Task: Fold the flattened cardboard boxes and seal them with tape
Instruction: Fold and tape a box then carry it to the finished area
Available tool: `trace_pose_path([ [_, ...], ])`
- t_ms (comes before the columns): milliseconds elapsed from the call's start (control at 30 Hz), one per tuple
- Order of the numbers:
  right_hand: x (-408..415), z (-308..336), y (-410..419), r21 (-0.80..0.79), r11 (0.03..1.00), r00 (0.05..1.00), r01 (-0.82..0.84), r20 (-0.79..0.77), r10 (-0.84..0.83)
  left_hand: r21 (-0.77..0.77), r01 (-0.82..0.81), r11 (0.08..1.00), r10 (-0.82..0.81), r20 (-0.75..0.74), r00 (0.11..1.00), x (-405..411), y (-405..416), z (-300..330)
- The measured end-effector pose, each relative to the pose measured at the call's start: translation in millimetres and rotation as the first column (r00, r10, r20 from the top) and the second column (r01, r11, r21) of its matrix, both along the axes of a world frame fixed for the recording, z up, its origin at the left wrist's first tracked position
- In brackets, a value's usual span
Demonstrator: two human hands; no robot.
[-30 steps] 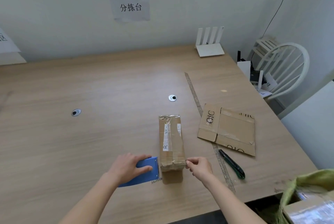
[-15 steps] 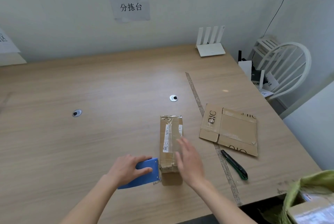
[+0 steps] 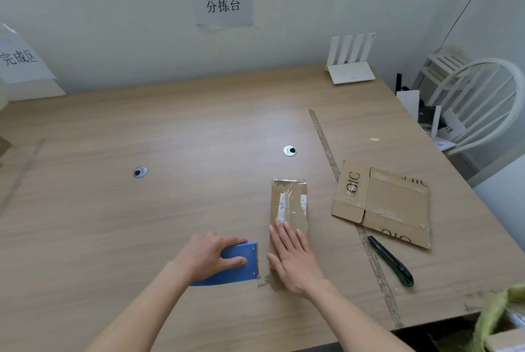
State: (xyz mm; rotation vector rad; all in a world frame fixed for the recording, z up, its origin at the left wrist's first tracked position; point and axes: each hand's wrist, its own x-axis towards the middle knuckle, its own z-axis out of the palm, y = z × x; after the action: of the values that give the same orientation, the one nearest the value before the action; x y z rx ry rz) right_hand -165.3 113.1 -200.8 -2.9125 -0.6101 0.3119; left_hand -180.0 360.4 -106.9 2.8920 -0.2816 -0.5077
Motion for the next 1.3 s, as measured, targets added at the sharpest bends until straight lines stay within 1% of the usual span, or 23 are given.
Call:
trace_pose_path([
  [133,2,-2,-2,-0.004,1.000,1.000,-0.018,-0.015,0.018,0.062,0.042,0.997,-0.041,-0.014,0.999,7,-3,2],
  [267,1,-1,-1,0.014,1.000,0.999,-0.010,-0.049,0.011,0.163,0.087,0.983,-0.083,-0.035,0.996,4,-7,-5],
  [367,-2,-4,-2,0.023,0.999,1.000,-0.026,-0.014,0.026,0.200,0.066,0.978,-0.065,-0.011,0.998,-2,-19,-21],
  [467,-1,-4,-1,0.009,1.000,0.999,-0.022,-0.027,0.022,0.233,0.061,0.970,-0.072,0.042,0.996,1,-36,-41],
  [567,-1,-3,-1,0.054,0.998,1.000,-0.012,0.012,0.012,0.315,0.020,0.949,-0.026,0.015,1.000,4,-34,-51],
  [600,-3,-3,-2,0.064,0.998,1.000,-0.016,0.011,0.015,0.319,0.002,0.948,-0.009,0.021,1.000,3,-31,-56],
  [667,-5,-3,-2,0.072,0.997,0.999,-0.023,0.027,0.021,0.269,-0.050,0.962,0.020,0.114,0.993,-4,-26,-73],
  [733,-5,-5,3,0.128,0.992,0.999,0.024,0.044,-0.030,0.211,-0.063,0.975,0.024,0.183,0.983,-11,-23,-86],
  [800,-6,-3,12,0.198,0.976,0.994,0.093,0.042,-0.104,0.214,-0.042,0.976,-0.003,0.209,0.978,-17,-21,-100],
  [867,-5,0,24,0.231,0.957,0.980,0.177,0.048,-0.192,0.228,-0.040,0.973,-0.003,0.185,0.983,-21,-21,-106],
  [933,-3,3,38,0.237,0.934,0.956,0.267,0.057,-0.288,0.179,-0.061,0.982,0.026,0.194,0.981,-25,-17,-106],
  [1000,-3,5,46,0.231,0.919,0.938,0.318,0.061,-0.340,0.125,-0.096,0.987,0.067,0.219,0.973,-31,-12,-104],
  [1067,-4,3,44,0.219,0.928,0.944,0.303,0.065,-0.323,0.091,-0.124,0.988,0.098,0.249,0.964,-37,-7,-106],
  [1133,-6,1,38,0.198,0.952,0.965,0.235,0.070,-0.253,0.078,-0.159,0.984,0.133,0.268,0.954,-44,-2,-112],
  [1200,-6,-1,31,0.232,0.958,0.981,0.170,0.049,-0.186,0.075,-0.178,0.981,0.150,0.285,0.947,-50,1,-122],
  [1267,-1,1,20,0.270,0.955,0.993,0.119,-0.019,-0.118,0.056,-0.194,0.979,0.175,0.246,0.954,-54,1,-127],
  [1300,2,1,13,0.270,0.959,0.996,0.085,-0.029,-0.080,0.051,-0.200,0.978,0.184,0.227,0.956,-55,1,-128],
])
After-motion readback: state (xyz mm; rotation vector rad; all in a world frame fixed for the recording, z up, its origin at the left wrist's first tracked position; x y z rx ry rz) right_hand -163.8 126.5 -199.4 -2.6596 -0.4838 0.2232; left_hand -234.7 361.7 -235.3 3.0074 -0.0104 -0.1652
